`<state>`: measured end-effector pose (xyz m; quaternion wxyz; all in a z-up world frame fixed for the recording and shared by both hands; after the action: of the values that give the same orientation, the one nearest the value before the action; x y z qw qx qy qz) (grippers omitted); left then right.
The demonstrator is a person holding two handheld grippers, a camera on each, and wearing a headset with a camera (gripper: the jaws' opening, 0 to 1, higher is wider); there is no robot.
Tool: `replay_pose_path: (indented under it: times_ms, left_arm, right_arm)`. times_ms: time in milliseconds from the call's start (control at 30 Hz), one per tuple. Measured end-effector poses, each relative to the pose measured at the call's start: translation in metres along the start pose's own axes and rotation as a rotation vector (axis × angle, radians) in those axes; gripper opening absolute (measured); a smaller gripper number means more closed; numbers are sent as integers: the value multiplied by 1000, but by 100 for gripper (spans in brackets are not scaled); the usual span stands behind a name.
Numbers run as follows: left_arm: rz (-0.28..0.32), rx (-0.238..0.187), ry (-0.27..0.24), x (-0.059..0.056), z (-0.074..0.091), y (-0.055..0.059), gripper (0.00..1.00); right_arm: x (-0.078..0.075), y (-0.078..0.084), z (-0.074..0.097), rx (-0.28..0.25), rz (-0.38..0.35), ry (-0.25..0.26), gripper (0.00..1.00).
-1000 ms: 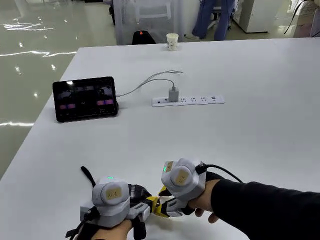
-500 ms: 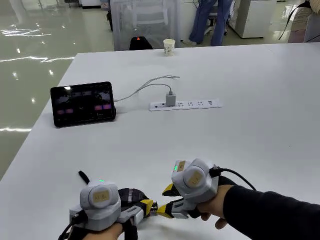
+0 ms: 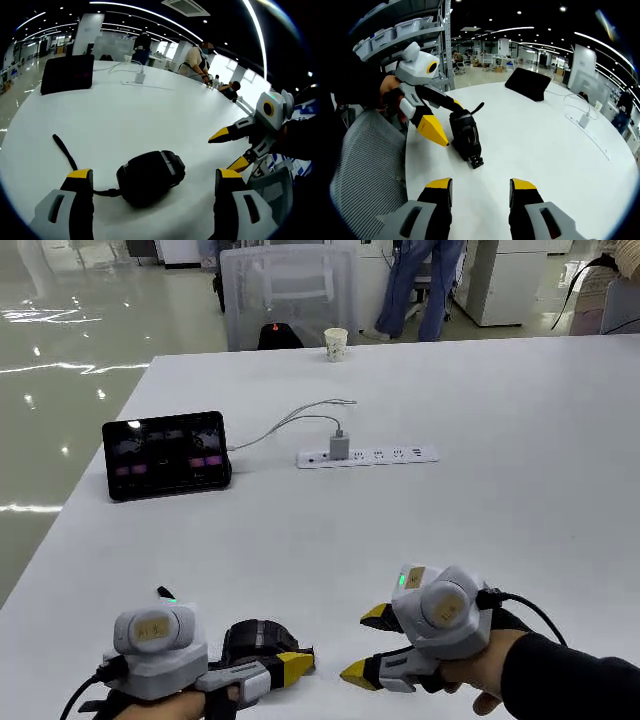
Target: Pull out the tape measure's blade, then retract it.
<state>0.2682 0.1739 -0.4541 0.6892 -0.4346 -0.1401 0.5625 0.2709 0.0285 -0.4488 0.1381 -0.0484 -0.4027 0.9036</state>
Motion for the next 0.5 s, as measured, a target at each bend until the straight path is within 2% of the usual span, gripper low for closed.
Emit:
replay_pose_path:
  times_ms: [133, 233, 267, 500]
  left_arm:
    - [-35, 46, 23, 0, 8, 7, 99]
    - [-75, 46, 51, -2, 16, 9, 99]
    - [-101, 34, 51, 0, 18, 8, 99]
    - [-159, 42, 53, 18, 41, 9, 99]
  right_arm:
    - [0, 6, 10, -12, -34, 8, 47]
    - [-1, 14, 18, -10, -50, 17, 51]
    - [-1, 17, 20, -8, -52, 21, 52]
    - [-8, 37, 45, -3, -91, 62, 57]
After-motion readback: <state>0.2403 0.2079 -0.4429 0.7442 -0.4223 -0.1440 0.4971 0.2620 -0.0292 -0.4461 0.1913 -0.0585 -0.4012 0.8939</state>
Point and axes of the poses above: the centre of the closed fingertips' face, and the gripper's own axes: z roughly backward along the fingers, x roughly to its left, y roughly out of its underside, the point moved 2 cm from there along z, roughly backward along the fingers
